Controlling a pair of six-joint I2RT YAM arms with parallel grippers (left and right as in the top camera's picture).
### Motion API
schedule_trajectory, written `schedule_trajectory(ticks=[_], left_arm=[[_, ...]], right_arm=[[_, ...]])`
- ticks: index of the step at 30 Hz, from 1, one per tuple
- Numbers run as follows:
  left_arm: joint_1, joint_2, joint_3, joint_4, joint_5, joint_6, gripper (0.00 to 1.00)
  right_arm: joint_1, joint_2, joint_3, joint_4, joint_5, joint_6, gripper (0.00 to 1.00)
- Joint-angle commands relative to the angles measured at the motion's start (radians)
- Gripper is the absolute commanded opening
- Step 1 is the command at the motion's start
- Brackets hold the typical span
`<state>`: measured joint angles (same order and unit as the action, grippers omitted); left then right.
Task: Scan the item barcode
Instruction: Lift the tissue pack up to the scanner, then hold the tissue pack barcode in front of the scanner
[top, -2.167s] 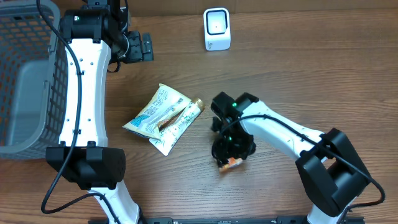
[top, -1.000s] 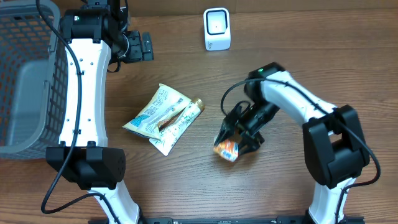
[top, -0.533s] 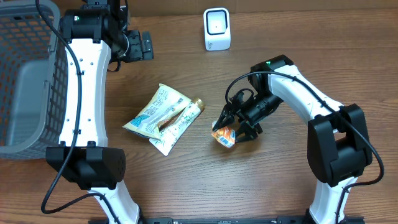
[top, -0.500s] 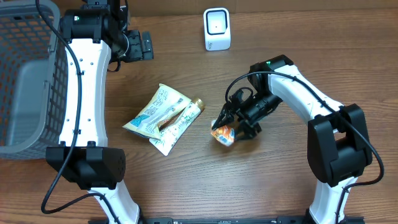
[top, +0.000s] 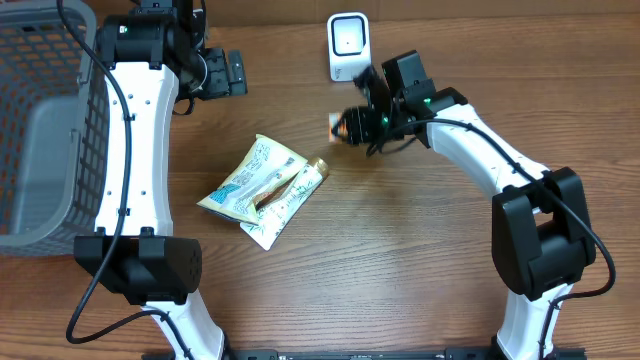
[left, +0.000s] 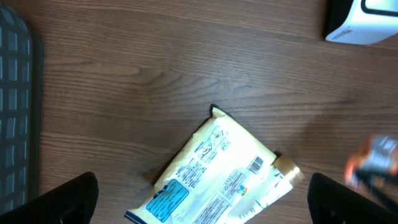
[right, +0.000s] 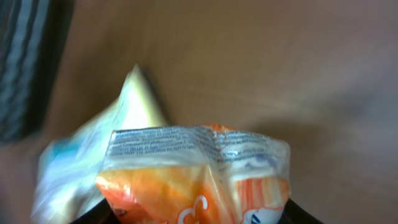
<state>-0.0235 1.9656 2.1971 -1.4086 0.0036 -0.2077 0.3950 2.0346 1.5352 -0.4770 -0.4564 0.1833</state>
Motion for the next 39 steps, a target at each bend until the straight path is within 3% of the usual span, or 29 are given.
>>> schedule_trajectory(ticks=[1, 6, 19, 30, 39], left_arm=[[0.01, -0.009, -0.005, 0.003, -0.011, -0.016, 1.0], [0.01, -0.009, -0.005, 0.002, -0.014, -0.016, 1.0], [0.01, -0.009, -0.005, 0.003, -0.013, -0.016, 1.0], [0.01, -0.009, -0.005, 0.003, -0.013, -0.016, 1.0], [0.01, -0.009, -0.005, 0.003, -0.013, -0.016, 1.0]], right_arm=[[0.026, 0.006, 0.027, 0.142, 0.316, -0.027, 0.52], [0.027, 0.07, 0.027, 0.476, 0.505, -0.034, 0.51], [0.0, 0.312, 0.03, 1.038, 0.613, -0.073, 0.58], [0.0, 0.405, 0.113, 1.118, 0.612, -0.081, 0.59], [0.009, 0.528, 0.386, 0.915, 0.579, -0.092, 0.57]])
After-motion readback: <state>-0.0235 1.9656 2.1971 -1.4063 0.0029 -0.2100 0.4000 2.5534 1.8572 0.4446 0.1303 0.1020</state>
